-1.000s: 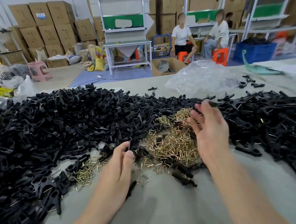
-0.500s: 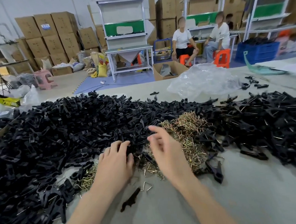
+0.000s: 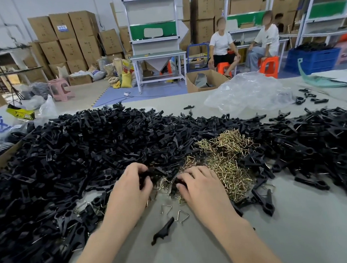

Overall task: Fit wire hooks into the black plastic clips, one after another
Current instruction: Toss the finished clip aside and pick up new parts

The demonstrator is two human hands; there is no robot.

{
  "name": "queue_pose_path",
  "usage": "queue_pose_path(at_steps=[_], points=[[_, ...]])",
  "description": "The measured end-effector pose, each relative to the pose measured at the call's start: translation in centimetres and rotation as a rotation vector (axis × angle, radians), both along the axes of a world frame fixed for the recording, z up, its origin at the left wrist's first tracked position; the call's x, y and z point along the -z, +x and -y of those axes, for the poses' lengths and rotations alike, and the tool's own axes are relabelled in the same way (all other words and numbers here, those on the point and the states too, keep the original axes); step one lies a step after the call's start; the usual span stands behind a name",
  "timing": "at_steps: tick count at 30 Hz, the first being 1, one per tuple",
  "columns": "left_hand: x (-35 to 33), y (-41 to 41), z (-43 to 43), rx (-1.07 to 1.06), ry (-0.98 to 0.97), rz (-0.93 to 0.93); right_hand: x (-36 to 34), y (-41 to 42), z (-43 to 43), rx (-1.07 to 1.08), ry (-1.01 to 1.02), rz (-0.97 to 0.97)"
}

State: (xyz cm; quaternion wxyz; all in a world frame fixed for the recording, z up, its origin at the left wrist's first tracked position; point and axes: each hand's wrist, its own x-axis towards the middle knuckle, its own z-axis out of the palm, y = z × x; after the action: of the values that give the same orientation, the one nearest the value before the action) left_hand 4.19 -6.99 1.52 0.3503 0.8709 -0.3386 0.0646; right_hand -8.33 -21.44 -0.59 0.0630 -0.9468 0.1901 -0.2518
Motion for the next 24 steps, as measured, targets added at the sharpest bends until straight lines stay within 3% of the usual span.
queue_pose_path(at_steps=[8,12,17,21,24], points=[[0.6,-1.7,-1.8,-0.072,-0.292,-0.090,-1.2,-0.5,-0.3,-0.090,0.177,0.155],[0.0,-2.9,-1.6,-0.026,-0.461,-0.208,-2.3,-0.6,-0.7,-0.194,0.753,0.434],[-0.8,-4.1,-1.2,-0.012,-0.568,-0.250,-3.0,0.0,-0.9,-0.314,1.405,0.625],[-0.9,-4.2,-1.1,0.062,-0.621,-0.355,-2.8,0.4,-1.3,-0.347,1.639,0.629],[-1.0,-4.6,-0.8,0.120,-0.662,-0.493,-2.8,0.5,-1.7,-0.375,1.653,0.583]])
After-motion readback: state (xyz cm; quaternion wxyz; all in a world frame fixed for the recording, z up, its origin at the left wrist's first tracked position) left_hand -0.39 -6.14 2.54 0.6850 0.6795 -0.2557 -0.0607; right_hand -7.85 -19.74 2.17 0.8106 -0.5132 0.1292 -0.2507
